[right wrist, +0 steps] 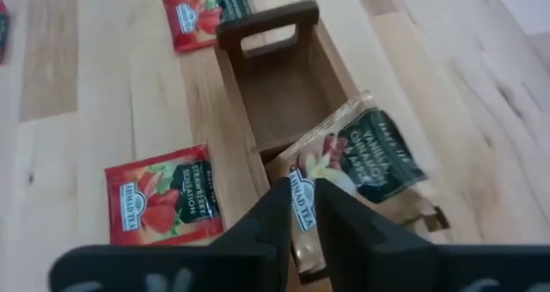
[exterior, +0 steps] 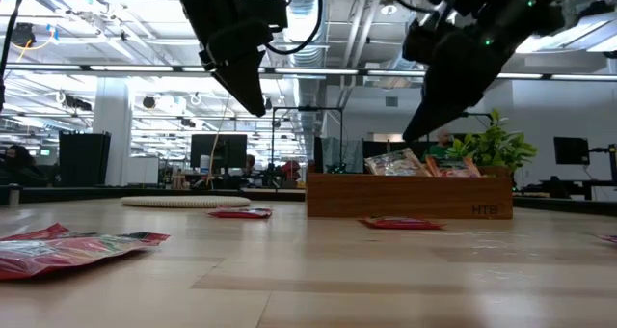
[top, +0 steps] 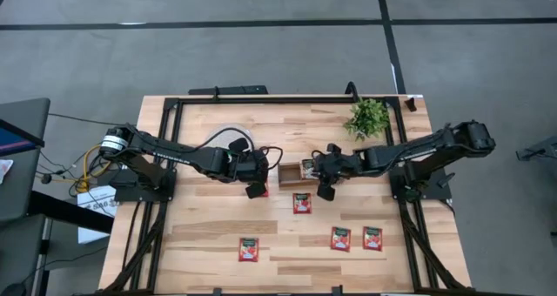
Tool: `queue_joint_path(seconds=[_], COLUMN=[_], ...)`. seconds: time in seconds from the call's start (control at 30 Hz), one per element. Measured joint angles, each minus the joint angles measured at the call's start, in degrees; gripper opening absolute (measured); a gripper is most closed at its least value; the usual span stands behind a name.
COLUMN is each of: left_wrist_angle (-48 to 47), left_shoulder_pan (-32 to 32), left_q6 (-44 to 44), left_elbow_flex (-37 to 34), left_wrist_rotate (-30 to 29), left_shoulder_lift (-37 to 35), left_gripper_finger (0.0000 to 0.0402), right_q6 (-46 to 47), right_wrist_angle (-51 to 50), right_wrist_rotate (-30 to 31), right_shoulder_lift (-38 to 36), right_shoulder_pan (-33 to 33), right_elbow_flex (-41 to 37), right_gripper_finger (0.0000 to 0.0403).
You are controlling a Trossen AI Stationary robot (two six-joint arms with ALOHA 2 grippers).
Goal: Pick & Place Tea
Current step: Put the brown tea bag into the middle section of the wooden organizer
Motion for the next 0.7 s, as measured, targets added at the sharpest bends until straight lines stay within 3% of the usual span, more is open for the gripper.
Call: queue_joint_path(seconds=[0.23, 0.7], left_wrist_angle=[0.11, 0.32], left_shoulder_pan=[0.00, 0.00], left_q6=[0.05, 1.31], left_elbow_flex=[0.00, 0.00], left_wrist_rotate=[-0.01, -0.01], left_shoulder_lift=[0.01, 0.02], left_gripper_finger=[0.0156, 0.0156], right_q6=[0.04, 3.89], right_wrist_angle=[1.11, -1.10], right_wrist_rotate=[0.00, 3.32], right_shoulder_lift=[5.13, 6.20], right_shoulder_pan=[0.00, -0.21], right_elbow_flex=[-0.01, -0.08], right_gripper_finger=[0.0004, 0.0001])
